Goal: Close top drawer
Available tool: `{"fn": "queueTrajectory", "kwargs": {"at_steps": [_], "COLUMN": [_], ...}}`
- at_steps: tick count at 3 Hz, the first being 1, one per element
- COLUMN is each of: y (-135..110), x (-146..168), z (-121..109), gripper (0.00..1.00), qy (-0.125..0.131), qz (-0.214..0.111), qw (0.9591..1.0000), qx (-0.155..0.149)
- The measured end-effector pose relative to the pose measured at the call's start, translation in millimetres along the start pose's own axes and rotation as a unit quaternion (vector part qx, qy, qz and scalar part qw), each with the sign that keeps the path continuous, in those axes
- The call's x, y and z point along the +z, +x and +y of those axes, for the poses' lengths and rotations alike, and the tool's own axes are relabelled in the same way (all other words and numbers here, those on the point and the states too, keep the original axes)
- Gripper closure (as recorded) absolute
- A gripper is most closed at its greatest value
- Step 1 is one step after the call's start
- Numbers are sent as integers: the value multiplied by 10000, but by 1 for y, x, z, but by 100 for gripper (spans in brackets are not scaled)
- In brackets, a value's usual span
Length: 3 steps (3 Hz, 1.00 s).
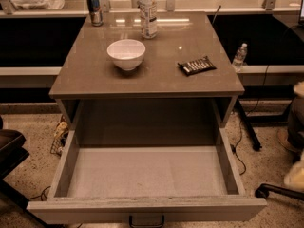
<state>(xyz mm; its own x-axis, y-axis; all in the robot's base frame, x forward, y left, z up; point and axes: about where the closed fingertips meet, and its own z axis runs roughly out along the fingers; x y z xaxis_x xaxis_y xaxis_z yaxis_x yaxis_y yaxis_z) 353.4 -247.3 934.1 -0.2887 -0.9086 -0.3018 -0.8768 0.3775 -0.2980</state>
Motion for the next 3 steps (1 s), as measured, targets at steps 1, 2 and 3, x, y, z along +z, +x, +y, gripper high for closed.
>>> {"fn": "queueTrajectory", "kwargs": {"at_steps": [1, 2, 3], "y": [32, 69, 83], "x": [23, 85, 129], "z": [37, 82, 114], "gripper": [21, 53, 76], "qy": [171, 297, 312], "qz": [-172, -623, -990], "qw": [9993, 9961, 9920], "qx": [287, 547, 721]}}
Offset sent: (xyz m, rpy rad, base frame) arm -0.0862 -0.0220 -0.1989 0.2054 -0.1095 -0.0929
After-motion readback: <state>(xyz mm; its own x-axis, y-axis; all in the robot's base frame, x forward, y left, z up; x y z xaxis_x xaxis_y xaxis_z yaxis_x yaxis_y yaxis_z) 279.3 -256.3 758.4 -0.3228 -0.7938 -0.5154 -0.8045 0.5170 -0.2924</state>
